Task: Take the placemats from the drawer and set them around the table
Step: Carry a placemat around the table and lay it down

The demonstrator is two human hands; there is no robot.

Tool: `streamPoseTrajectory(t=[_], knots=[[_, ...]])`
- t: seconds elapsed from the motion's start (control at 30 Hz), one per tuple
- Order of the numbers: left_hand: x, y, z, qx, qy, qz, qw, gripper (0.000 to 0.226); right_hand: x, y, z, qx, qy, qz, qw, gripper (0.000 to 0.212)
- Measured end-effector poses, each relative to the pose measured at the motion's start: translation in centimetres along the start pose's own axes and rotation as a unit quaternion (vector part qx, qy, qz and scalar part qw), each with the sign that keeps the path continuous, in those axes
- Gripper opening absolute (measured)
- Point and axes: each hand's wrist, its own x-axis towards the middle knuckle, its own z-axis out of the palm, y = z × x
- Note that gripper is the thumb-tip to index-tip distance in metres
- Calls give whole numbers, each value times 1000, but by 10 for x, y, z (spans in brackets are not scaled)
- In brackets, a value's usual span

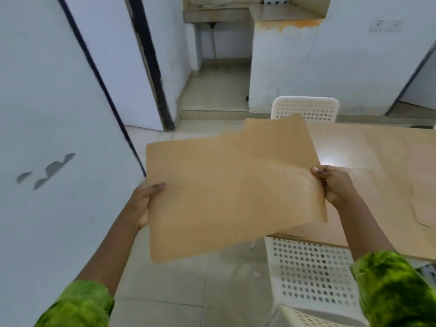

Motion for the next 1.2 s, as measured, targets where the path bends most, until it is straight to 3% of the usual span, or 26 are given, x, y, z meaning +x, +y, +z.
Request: streamPoseTrajectory(t=[0.13, 0.7, 0.97, 1.2], knots=[[33, 5, -25, 12, 63, 18, 998, 36, 26, 9, 40, -9, 6, 16, 1000, 19], [304, 117, -50, 144, 22, 19, 989, 30, 180, -10, 167, 40, 67, 30, 997, 20], [449, 165, -42, 166, -93, -15, 982, 23, 228, -9, 218, 65, 179, 14, 982, 23], [548, 194, 11, 227, -242, -36, 943, 30, 239, -8, 249, 115, 316, 16, 942, 22]])
